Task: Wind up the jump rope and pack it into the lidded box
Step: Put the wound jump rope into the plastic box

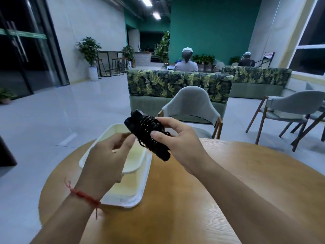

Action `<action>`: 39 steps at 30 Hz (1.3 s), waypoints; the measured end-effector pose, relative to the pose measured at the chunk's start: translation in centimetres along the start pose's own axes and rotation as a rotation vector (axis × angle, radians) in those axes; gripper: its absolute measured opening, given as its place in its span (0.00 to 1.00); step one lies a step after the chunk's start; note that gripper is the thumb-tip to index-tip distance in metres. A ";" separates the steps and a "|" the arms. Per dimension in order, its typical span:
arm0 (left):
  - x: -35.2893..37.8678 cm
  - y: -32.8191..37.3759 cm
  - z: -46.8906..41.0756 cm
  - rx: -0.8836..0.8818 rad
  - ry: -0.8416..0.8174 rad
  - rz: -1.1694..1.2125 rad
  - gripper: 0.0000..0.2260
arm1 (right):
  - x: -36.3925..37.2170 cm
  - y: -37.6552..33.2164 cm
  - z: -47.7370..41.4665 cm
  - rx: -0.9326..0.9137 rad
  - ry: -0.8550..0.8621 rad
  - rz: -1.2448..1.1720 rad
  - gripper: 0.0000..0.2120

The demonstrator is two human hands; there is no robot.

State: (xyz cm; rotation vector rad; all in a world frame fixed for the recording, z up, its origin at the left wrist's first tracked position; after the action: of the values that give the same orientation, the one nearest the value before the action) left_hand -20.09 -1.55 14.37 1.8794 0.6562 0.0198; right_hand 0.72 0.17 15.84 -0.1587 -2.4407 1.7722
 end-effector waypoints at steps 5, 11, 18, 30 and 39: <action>-3.6 -6.3 -5.5 -0.082 0.160 -0.345 0.15 | 6.9 2.1 -7.3 -0.076 -0.136 0.440 0.17; -3.2 -9.4 -6.5 -0.328 -0.022 -0.329 0.23 | 12.9 8.1 -12.0 0.001 -0.490 0.997 0.19; -3.4 -11.9 -7.4 -0.354 -0.072 -0.366 0.39 | 16.8 12.6 -12.0 0.032 -0.874 1.335 0.20; -3.4 -11.2 -7.3 -0.376 -0.056 -0.311 0.40 | 13.9 11.0 -13.5 -0.353 -0.348 1.489 0.21; -2.6 -9.0 -6.6 -0.280 -0.002 -0.263 0.33 | 7.2 11.0 -11.0 0.675 0.095 0.679 0.29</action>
State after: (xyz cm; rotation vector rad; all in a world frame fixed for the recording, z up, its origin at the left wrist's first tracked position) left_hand -28.19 5.22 10.01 1.5153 0.8490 -0.0576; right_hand -4.48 15.03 9.06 -1.0533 -1.6766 2.6511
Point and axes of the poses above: each hand's wrist, its own z-axis away from the middle knuckle, its own x-axis out of the palm, y = z × x, the point moved 2 cm from there along -z, towards the middle knuckle, and after that the axes turned 13 degrees about y, right-handed, at the moved point
